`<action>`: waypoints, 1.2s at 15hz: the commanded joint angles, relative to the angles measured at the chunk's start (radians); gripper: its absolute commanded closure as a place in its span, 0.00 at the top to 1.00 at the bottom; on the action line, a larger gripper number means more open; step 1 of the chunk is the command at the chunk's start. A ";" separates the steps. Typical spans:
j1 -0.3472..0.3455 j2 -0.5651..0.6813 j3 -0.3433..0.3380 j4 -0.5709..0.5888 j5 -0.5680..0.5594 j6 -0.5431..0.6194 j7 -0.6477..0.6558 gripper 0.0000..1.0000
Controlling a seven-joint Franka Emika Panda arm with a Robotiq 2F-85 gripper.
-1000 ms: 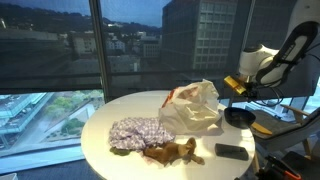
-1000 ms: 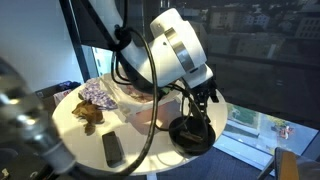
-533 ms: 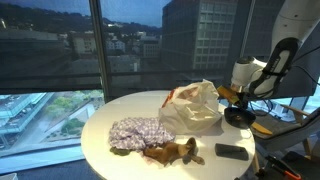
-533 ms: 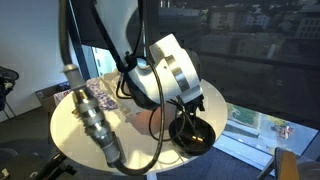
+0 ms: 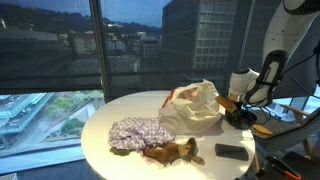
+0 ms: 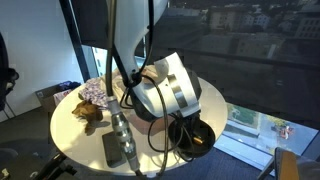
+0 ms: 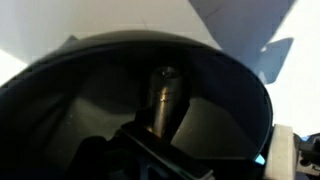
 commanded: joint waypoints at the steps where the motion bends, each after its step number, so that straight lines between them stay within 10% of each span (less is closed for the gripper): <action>1: -0.081 0.034 0.058 0.054 0.065 -0.028 -0.080 1.00; 6: -0.234 0.048 0.219 0.059 0.164 -0.037 -0.244 1.00; 7: -0.168 0.053 0.164 0.051 0.300 -0.021 -0.361 1.00; 9: -0.149 0.052 0.154 0.056 0.424 -0.023 -0.478 0.73; 18: -0.030 -0.010 0.100 -0.001 0.909 -0.070 -0.921 0.09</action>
